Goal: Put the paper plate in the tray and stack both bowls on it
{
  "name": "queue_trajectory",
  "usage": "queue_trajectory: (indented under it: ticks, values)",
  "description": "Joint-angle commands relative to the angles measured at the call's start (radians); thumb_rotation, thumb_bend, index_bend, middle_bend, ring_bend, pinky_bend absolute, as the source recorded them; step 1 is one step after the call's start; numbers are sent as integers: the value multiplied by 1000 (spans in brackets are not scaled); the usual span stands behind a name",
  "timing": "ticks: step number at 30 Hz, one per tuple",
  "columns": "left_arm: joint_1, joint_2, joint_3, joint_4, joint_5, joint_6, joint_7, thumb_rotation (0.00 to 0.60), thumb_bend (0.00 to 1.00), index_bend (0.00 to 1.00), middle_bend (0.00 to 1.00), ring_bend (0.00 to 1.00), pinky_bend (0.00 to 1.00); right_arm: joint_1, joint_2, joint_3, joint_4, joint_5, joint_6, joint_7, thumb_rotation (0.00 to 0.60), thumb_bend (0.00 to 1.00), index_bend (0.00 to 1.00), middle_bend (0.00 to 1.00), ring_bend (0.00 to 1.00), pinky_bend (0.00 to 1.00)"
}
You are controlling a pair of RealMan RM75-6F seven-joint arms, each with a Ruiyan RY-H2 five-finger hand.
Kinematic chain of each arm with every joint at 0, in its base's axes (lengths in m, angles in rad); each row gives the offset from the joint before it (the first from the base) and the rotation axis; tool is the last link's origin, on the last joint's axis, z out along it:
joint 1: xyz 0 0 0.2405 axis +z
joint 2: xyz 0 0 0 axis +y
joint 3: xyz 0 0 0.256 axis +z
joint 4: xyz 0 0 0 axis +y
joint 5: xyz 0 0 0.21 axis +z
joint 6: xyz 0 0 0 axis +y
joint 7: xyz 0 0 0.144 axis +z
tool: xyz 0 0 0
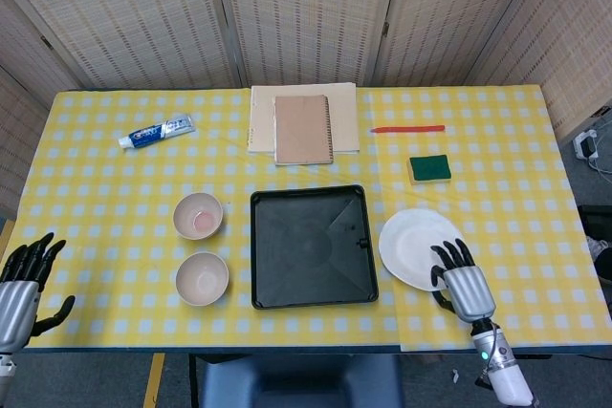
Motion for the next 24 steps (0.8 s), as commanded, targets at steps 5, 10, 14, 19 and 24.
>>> queue_trajectory:
  ticks: [5, 10, 14, 19, 24]
  values:
    - [2, 1, 1, -3, 5, 4, -1, 600, 387, 0, 0, 0, 0, -11, 46, 42, -56, -55, 180, 20, 600, 483, 687, 223, 115, 0]
    - [0, -1, 3, -3, 5, -2, 2, 600, 387, 0, 0, 0, 0, -7, 89, 66, -131, -109, 285, -6, 600, 482, 688, 225, 117, 0]
    - [-2, -1, 4, -4, 7, -5, 3, 600, 387, 0, 0, 0, 0, 22, 123, 88, -206, -151, 311, -82, 600, 482, 688, 226, 118, 0]
    - [-1, 0, 4, -5, 6, -6, 1, 600, 387, 0, 0, 0, 0, 80, 125, 93, -267, -189, 256, -158, 600, 482, 688, 227, 121, 0]
    - [1, 4, 1, -6, 3, -1, -5, 600, 387, 0, 0, 0, 0, 151, 99, 90, -310, -210, 157, -209, 600, 483, 688, 227, 122, 0]
